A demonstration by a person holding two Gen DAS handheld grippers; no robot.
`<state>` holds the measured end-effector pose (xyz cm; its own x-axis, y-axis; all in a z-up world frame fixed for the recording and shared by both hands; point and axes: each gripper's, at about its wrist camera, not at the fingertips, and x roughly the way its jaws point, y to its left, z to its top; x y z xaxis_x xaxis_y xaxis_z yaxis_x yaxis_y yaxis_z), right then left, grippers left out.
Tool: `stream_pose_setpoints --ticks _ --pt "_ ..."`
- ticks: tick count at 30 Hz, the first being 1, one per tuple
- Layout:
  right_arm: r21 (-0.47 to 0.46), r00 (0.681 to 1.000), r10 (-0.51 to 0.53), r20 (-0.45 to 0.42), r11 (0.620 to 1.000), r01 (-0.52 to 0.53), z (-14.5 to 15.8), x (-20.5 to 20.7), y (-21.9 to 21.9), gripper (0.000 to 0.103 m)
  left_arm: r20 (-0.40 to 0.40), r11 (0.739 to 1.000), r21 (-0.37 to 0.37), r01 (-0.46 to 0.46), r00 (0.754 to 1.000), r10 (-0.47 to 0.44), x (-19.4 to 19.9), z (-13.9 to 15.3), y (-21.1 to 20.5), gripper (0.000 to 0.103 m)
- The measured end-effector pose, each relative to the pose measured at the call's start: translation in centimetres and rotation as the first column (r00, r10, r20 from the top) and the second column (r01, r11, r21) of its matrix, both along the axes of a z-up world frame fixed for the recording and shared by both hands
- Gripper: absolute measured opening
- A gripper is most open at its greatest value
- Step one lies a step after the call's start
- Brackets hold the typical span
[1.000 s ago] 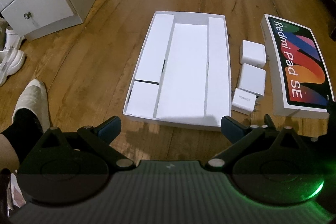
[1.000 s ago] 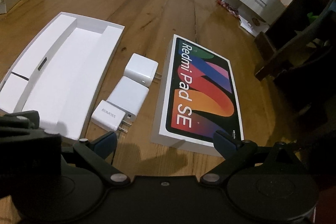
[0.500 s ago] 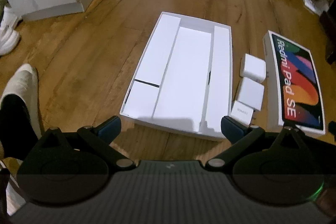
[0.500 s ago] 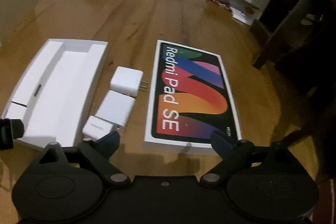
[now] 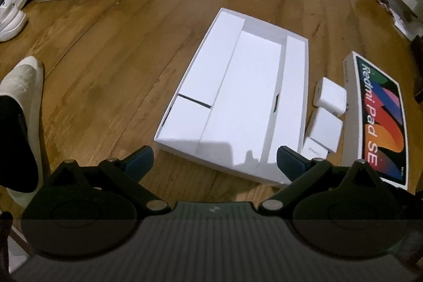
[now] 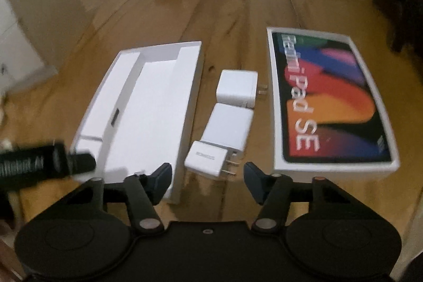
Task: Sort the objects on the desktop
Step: 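Move the right gripper toward the small white ROMOSS charger, then close the right gripper on the small ROMOSS charger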
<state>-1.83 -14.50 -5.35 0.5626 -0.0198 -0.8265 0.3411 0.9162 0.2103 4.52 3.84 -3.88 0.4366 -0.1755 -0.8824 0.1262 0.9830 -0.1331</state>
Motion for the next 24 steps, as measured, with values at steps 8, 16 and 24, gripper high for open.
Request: stream_pose_setpoints --ticks 8,16,24 --pt "0.155 0.998 -0.060 0.013 0.986 0.057 -2.5 1.2 -1.6 0.033 0.022 0.988 -0.148 -0.031 0.999 0.035 1.0 -0.6 0.7 0.101" --pt "0.140 0.994 -0.103 -0.030 0.984 0.106 -4.4 1.6 -2.1 0.048 0.024 0.991 -0.124 -0.044 0.999 0.048 1.8 -0.9 1.1 0.102" --pt "0.100 0.993 -0.107 -0.043 0.989 0.111 -4.8 2.8 -1.7 0.055 0.029 0.993 -0.108 -0.044 0.998 0.048 2.1 -0.6 1.5 0.102"
